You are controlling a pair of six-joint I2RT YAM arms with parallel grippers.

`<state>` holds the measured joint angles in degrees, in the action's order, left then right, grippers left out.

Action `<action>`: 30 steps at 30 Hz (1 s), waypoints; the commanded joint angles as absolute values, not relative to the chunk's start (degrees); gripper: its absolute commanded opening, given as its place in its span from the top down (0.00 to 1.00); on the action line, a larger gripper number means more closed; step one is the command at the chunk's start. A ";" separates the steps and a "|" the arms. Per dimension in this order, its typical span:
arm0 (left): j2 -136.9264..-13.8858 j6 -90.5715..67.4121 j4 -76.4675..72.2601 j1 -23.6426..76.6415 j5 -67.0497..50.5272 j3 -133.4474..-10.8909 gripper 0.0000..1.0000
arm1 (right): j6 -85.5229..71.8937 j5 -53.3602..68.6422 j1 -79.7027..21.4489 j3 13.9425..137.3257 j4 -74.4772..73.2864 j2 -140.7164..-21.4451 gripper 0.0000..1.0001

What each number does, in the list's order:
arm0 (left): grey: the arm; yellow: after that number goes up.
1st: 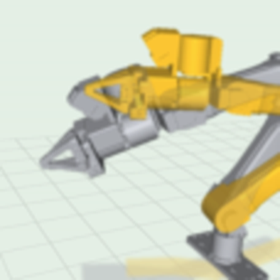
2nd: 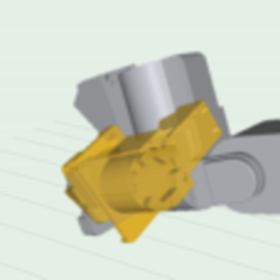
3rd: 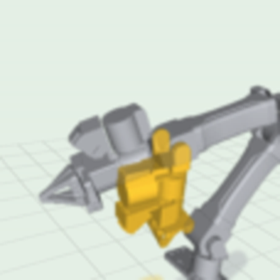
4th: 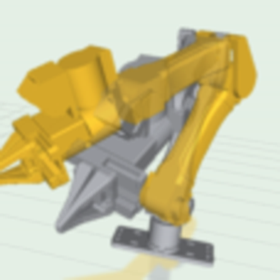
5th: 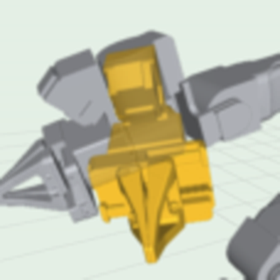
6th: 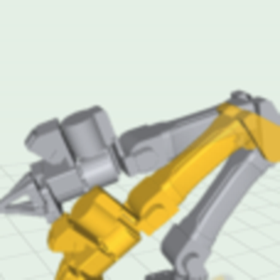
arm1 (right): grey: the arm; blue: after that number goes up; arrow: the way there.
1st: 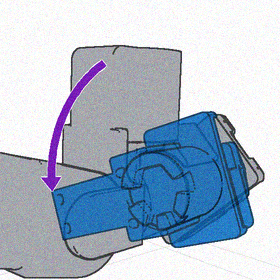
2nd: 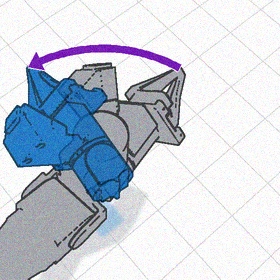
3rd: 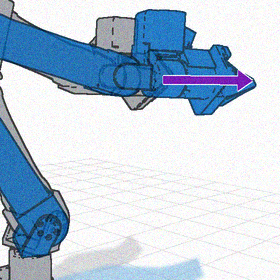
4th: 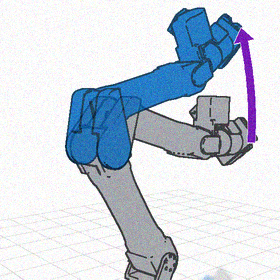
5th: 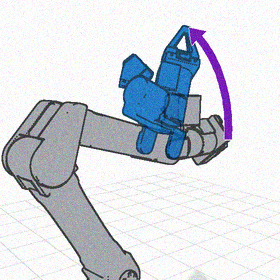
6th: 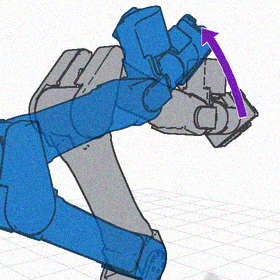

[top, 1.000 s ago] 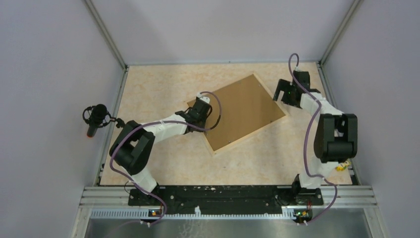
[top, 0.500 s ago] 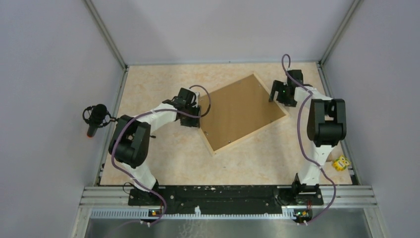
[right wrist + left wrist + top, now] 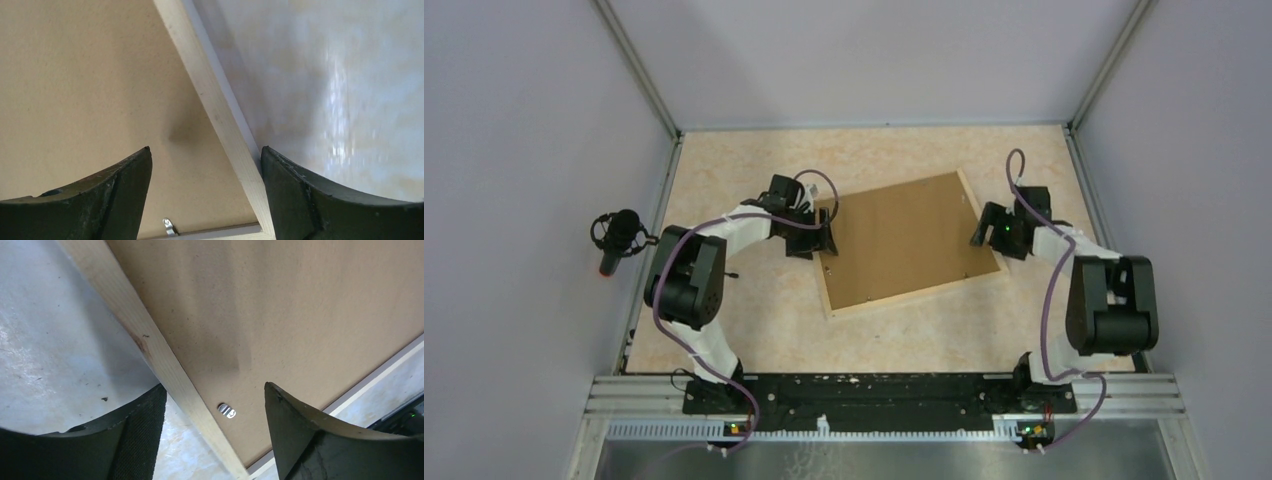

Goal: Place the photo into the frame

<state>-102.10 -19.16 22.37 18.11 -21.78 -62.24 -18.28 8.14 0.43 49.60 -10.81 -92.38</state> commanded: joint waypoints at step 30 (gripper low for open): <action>-103.54 -22.63 21.00 18.09 -21.58 -68.69 0.07 | -22.85 -12.37 -4.83 73.81 -20.36 -104.85 0.06</action>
<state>-103.15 -22.83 23.09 18.26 -18.48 -66.65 -23.55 -9.93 -4.97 72.05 -20.84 -103.77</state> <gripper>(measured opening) 0.932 0.952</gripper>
